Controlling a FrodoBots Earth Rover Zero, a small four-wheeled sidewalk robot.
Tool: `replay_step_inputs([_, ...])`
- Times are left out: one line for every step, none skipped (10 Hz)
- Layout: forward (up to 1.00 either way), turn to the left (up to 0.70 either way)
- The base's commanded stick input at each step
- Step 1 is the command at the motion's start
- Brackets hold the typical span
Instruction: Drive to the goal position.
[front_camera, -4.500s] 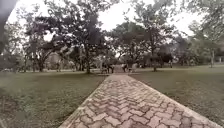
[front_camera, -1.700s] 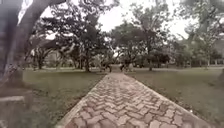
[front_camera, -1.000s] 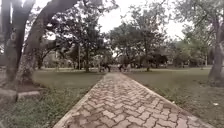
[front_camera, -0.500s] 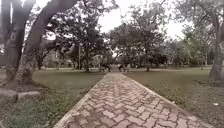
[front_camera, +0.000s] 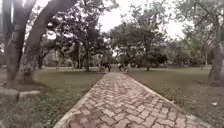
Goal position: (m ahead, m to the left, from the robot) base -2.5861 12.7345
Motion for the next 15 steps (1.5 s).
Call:
replay_step_inputs([-0.7, 0.0])
replay_step_inputs([-0.7, 0.0])
replay_step_inputs([-0.7, 0.0])
replay_step_inputs([-0.7, 0.0])
replay_step_inputs([-0.7, 0.0])
replay_step_inputs([-0.67, 0.0])
replay_step_inputs([0.0, 0.0])
replay_step_inputs([0.0, 0.0])
replay_step_inputs([0.0, 0.0])
replay_step_inputs([0.0, 0.0])
replay_step_inputs([0.0, 0.0])
replay_step_inputs([0.0, 0.0])
replay_step_inputs([0.0, 0.0])
replay_step_inputs([0.0, 0.0])
replay_step_inputs([0.0, 0.0])
